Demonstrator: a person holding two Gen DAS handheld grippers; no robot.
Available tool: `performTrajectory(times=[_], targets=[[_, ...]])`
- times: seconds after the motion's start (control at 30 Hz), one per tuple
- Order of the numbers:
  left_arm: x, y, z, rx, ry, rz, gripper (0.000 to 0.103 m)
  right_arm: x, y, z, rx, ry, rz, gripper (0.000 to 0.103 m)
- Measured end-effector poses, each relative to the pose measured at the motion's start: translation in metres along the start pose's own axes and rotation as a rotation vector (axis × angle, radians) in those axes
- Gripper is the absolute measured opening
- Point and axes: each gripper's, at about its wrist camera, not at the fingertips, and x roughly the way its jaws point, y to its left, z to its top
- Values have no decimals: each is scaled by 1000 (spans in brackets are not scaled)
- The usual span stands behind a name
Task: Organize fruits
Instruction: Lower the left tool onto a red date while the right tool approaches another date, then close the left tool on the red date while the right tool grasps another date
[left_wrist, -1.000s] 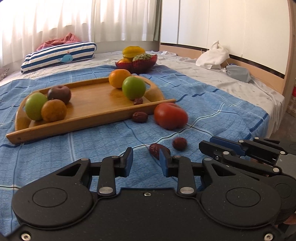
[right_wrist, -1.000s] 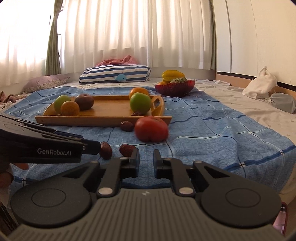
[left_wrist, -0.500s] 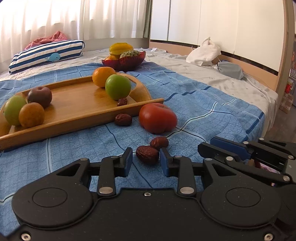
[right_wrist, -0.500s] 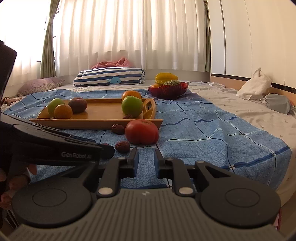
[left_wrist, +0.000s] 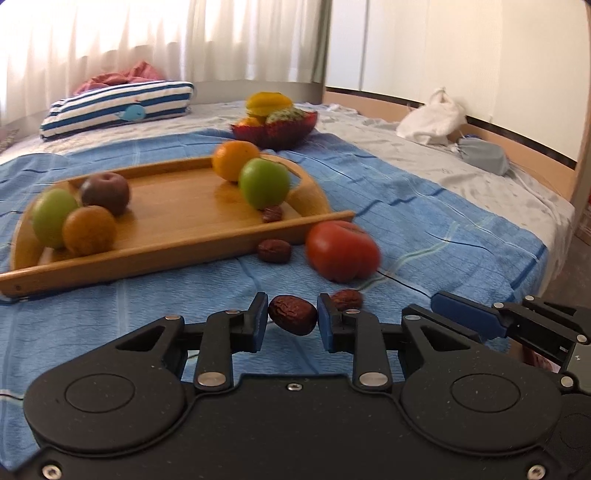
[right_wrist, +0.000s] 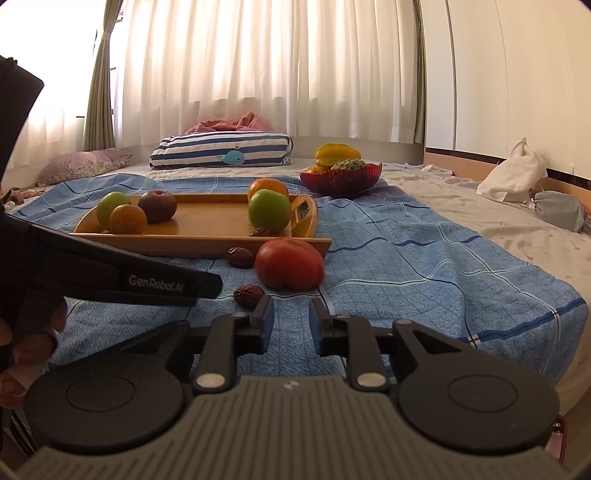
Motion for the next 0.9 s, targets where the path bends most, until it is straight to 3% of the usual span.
performTrajectory(times=[0.27, 0.53, 0.67, 0.9], targets=[[-12, 28, -2, -44, -2, 106, 27, 14, 12, 5, -26, 11, 12, 46], [-19, 53, -9, -116, -3, 229, 27, 25, 23, 12, -42, 16, 21, 60], [-23, 61, -15, -153, -4, 289, 27, 30, 27, 13, -22, 20, 17, 63], [-22, 67, -27, -187, 5, 319, 27, 43, 37, 13, -12, 46, -6, 63]])
